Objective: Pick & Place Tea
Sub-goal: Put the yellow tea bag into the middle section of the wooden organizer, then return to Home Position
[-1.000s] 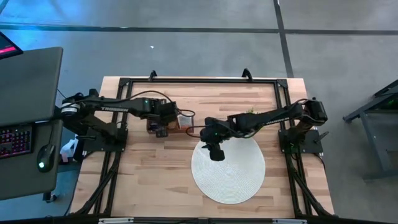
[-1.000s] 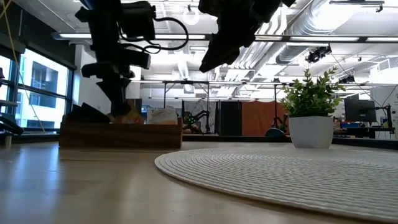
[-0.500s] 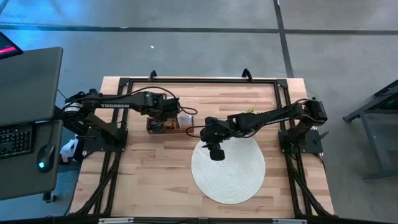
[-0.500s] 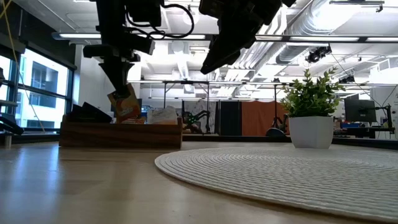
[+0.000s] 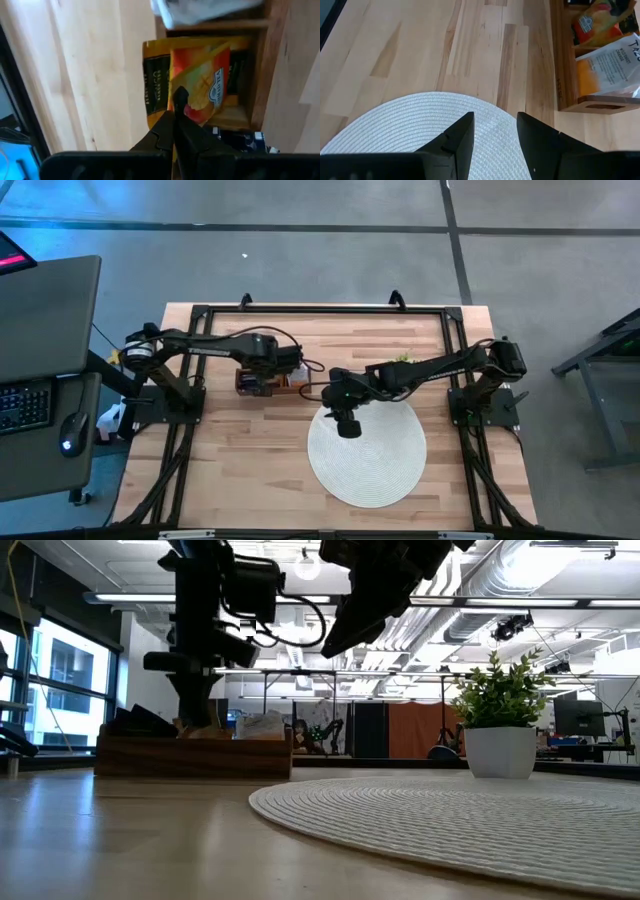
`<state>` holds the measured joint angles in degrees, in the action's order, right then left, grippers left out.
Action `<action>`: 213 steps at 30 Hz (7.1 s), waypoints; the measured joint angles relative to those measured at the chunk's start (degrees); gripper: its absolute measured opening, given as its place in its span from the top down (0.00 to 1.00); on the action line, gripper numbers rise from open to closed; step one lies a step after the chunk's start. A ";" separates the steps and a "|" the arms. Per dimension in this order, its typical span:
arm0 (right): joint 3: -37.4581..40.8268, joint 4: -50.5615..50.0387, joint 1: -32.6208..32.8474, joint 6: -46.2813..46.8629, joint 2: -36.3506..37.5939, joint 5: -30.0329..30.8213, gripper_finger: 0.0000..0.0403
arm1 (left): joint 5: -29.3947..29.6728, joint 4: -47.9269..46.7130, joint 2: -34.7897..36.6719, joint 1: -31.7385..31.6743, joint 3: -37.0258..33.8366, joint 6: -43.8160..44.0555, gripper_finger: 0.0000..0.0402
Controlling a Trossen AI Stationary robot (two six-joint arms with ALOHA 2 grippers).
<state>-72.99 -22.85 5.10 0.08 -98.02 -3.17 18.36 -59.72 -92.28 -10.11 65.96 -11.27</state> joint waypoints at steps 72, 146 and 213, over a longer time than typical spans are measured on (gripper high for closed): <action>70.73 32.53 -8.20 -0.10 96.52 -3.82 0.64 | -14.44 66.25 90.98 0.37 -63.38 17.55 0.71; 72.43 33.00 -8.21 -3.09 96.52 -3.45 0.64 | -18.83 59.74 89.48 0.39 -65.12 17.75 0.71; 72.43 33.00 -8.20 -3.08 96.52 -3.46 0.64 | -18.83 59.73 89.48 0.39 -65.12 17.77 0.71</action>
<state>-0.56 10.15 -3.10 -3.00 -1.50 -6.63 -0.47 0.01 -2.81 -9.72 0.84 6.50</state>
